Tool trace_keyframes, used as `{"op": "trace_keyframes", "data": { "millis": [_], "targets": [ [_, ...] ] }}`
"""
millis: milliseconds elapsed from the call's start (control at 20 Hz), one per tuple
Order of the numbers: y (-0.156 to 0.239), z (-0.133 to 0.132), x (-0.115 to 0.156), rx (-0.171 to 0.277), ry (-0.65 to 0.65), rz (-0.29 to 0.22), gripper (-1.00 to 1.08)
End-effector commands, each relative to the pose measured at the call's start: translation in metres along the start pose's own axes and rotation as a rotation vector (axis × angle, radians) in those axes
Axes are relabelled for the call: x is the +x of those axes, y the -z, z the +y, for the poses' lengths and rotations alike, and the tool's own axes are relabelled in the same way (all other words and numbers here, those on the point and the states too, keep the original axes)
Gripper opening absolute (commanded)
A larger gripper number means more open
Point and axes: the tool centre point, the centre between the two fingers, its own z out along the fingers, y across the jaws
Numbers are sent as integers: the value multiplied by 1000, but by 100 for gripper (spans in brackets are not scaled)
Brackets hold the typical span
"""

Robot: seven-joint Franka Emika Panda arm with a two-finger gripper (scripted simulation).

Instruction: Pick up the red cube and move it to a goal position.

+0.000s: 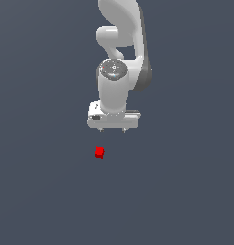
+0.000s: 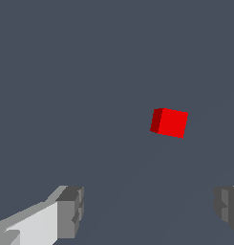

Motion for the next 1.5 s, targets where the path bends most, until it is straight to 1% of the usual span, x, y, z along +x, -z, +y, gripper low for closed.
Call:
{"op": "trace_keyframes", "data": {
  "millis": [0, 200, 400, 650, 1050, 1250, 1450],
  "targets": [
    [0, 0, 0, 0, 0, 0, 100],
    [-5, 2, 1, 1, -6, 1, 100],
    [-18, 8, 6, 4, -25, 4, 100],
    [-47, 22, 15, 10, -63, 10, 100],
    [-106, 50, 34, 25, -144, 24, 100],
    [-126, 59, 40, 31, -170, 28, 100],
    [-137, 64, 44, 34, -185, 30, 100]
  ]
}}
